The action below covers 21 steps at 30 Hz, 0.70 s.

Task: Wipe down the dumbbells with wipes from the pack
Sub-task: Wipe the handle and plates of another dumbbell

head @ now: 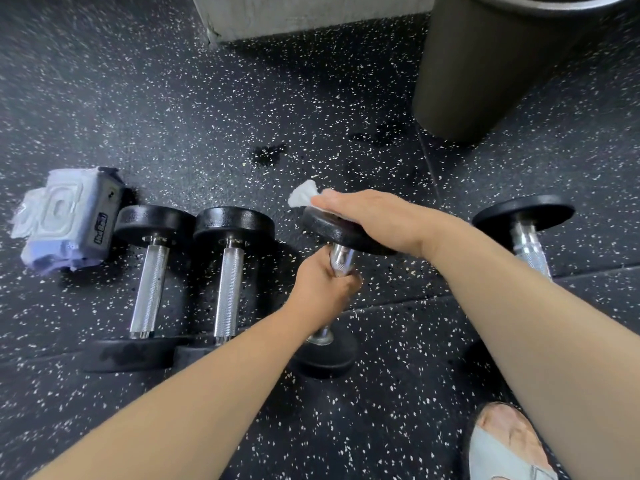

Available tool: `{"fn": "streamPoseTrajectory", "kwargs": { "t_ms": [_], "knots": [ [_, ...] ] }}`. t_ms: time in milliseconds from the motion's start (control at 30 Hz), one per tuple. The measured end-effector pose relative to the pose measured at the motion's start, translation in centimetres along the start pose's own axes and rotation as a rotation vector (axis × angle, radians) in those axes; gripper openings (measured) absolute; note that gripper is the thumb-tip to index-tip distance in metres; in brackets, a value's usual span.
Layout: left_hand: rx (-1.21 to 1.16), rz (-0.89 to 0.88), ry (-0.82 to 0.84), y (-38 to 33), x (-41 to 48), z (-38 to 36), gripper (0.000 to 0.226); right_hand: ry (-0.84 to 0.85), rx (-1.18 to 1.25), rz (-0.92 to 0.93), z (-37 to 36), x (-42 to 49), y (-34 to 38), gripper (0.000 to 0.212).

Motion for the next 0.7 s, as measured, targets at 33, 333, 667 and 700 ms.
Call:
{"fn": "streamPoseTrajectory", "kwargs": {
  "t_ms": [33, 333, 667, 700],
  "knots": [
    [-0.020, 0.018, -0.008, 0.2, 0.0, 0.0, 0.022, -0.029, -0.009, -0.064, 0.5, 0.5, -0.9, 0.045],
    [0.017, 0.047, 0.014, 0.9, 0.5, -0.4, 0.031, -0.095, 0.216, -0.083, 1.4, -4.0, -4.3, 0.043],
    [0.079, 0.001, 0.025, -0.1, 0.4, 0.3, 0.013, 0.025, 0.062, 0.145, -0.8, -1.9, 2.3, 0.040],
    [0.081, 0.007, 0.021, -0.1, 0.4, 0.2, 0.013, -0.006, 0.021, 0.091, -0.4, -0.9, 1.7, 0.038]
  ]
}}
Point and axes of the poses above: each hand's wrist, its own x-axis towards the middle knuckle, its own z-axis out of the back of the hand, y = z × x, the point moved 10 cm from there along x, towards the middle knuckle, and after that the axes turned 12 degrees about -z, right-handed, at the moved point
